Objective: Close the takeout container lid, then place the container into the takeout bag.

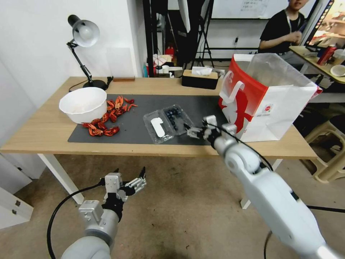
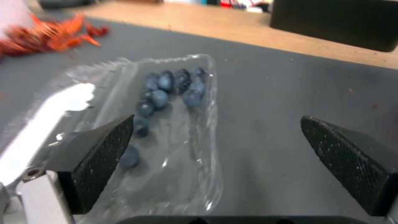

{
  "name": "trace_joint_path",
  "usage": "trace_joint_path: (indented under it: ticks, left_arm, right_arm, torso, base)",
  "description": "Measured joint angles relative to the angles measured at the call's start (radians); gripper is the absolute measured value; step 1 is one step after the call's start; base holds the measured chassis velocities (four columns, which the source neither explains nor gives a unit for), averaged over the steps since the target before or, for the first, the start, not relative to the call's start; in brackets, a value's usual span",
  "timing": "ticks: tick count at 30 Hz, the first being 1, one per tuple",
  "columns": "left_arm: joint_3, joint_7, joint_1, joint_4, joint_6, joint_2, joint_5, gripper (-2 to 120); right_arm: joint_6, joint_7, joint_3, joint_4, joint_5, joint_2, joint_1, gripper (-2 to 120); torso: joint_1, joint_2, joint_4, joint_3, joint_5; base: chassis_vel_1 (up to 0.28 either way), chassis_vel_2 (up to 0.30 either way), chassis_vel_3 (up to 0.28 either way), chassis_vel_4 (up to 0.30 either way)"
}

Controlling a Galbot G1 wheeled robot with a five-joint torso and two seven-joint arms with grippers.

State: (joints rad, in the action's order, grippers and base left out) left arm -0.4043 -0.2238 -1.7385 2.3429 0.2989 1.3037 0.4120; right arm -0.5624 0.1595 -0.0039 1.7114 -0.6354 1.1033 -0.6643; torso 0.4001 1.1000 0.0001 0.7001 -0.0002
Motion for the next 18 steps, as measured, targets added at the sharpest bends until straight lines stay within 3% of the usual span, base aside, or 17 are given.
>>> trace_joint_path:
  ticks: [5, 18]
  left_arm:
    - [-0.001, 0.000, -0.005, 0.003, -0.002, 0.002, -0.005, 100]
    - [-0.002, 0.002, -0.011, 0.006, -0.008, 0.005, -0.014, 100]
  right_arm:
    - [-0.159, 0.067, -0.064, -0.034, -0.029, 0.000, 0.093, 100]
    - [-0.174, 0.006, -0.089, -0.101, -0.030, -0.009, 0.131, 100]
  torso:
    - [0.000, 0.000, 0.0000, 0.000, 0.0001]
    - [0.000, 0.000, -0.0002, 0.000, 0.0003]
  base:
    - [0.000, 0.000, 0.000, 0.000]
    - [0.000, 0.000, 0.000, 0.000]
